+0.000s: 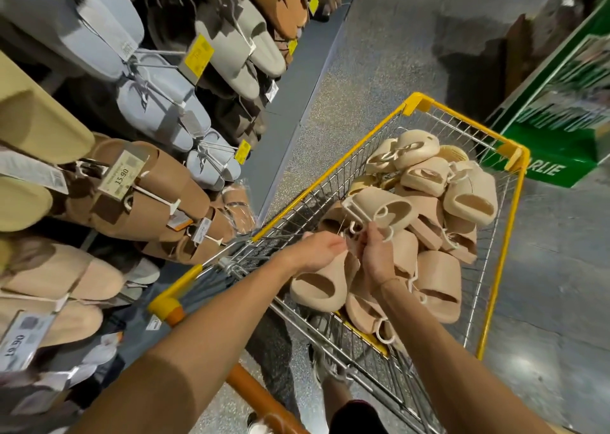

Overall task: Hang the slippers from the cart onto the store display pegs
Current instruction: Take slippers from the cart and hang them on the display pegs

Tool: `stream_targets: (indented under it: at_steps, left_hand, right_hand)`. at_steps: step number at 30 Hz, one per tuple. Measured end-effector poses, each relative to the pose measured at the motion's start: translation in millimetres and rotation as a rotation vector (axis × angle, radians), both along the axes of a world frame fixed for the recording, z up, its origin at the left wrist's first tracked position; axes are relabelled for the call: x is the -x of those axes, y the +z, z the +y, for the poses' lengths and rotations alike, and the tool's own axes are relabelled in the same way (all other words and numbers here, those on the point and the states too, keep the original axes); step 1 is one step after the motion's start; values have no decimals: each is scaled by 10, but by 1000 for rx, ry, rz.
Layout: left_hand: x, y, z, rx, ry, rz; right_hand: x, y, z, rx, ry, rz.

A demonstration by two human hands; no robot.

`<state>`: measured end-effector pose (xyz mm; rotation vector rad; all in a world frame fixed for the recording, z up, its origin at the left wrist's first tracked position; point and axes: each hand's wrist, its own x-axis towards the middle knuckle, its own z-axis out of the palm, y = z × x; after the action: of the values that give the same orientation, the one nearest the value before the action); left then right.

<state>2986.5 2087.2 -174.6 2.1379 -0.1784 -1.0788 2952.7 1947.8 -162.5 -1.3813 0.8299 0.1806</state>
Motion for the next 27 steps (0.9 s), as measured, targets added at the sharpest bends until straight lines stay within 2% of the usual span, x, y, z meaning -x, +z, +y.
stream_targets:
  at_steps: [3, 8, 12, 16, 20, 27]
  left_hand:
    - [10, 132, 34, 38, 28, 8]
    - [29, 323, 69, 77, 206, -25]
    - [119, 305, 15, 31, 297, -96]
    - [179, 237, -42, -124, 459, -139]
    - [249, 316, -105, -224, 681, -82]
    - [420, 501, -303, -211, 1023, -40]
  right_hand:
    - [32, -17, 108, 29, 62, 30]
    - [171, 144, 127, 309, 247, 62]
    - [297, 210, 155, 399, 342, 56]
    - [360, 285, 152, 466, 373, 65]
    - [470, 328, 88, 541, 450, 41]
    - [541, 462, 18, 693, 490, -55]
